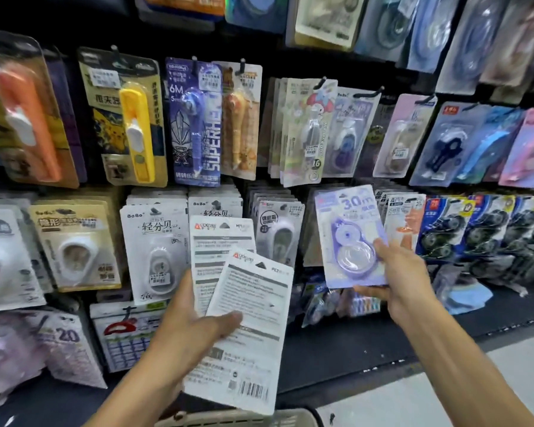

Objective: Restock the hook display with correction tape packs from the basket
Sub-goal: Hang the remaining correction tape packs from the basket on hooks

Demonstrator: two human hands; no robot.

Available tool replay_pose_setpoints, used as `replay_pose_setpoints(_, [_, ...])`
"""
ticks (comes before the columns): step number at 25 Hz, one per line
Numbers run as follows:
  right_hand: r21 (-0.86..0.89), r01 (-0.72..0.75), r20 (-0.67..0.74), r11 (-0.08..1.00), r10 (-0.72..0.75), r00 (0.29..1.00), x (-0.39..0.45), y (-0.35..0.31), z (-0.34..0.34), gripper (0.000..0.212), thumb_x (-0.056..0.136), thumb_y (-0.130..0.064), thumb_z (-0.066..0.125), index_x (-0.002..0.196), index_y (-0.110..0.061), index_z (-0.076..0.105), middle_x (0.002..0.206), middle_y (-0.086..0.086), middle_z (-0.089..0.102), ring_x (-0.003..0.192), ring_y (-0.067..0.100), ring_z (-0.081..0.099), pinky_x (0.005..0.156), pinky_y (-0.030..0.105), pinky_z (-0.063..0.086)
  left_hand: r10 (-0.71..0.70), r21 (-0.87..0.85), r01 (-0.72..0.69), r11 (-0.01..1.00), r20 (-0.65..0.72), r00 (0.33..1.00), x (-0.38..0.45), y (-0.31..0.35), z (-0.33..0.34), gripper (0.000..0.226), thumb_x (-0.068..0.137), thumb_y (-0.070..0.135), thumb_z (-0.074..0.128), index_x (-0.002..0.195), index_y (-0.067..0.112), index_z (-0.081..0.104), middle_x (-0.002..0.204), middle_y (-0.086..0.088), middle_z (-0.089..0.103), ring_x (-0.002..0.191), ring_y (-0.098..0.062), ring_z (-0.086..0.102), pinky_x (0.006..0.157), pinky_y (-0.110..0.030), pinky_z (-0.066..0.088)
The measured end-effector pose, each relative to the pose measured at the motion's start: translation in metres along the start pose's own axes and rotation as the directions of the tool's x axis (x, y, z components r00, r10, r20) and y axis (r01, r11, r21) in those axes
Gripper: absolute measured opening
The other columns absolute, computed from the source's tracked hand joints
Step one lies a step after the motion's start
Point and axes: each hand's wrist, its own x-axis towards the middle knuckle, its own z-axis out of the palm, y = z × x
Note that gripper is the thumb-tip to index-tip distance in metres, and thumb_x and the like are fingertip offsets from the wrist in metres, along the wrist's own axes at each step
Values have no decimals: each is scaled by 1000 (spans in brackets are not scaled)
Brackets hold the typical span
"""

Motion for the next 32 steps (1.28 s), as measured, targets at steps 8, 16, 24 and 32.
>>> replay_pose_setpoints(8, [155,-52,-202,987,83,976,39,18,-18,27,93,0,61,120,-5,55,111,18,65,81,36,70,51,36,58,27,-129,-39,991,-96,995,2,6,3,60,80,-5,77,111,43,58,106,11,78,93,-15,77,81,-45,61])
replay_pose_setpoints(16, [-84,-11,-11,996,10,1000,39,37,3,23,91,14,57,84,-8,54,73,16,57,55,23,61,47,28,59,26,-89,-36,995,-111,993,10,-9,2,62,80,-3,79,104,50,57,103,16,78,89,-11,77,77,-43,62])
replay_pose_setpoints(24, [-856,473,517,209,286,807,38,153,3,8,91,-18,63,98,-22,65,109,5,68,104,29,63,90,39,53,-109,284,95,954,32,994,5,-60,2,65,80,0,77,105,52,47,99,15,75,88,-12,75,76,-46,63])
replay_pose_setpoints(32, [-946,324,312,34,375,873,74,284,-94,25,90,-10,56,110,-9,71,119,14,72,112,31,65,91,31,50,-331,326,281,903,108,937,1,-141,5,64,79,1,79,111,50,54,102,17,77,88,-9,76,81,-51,62])
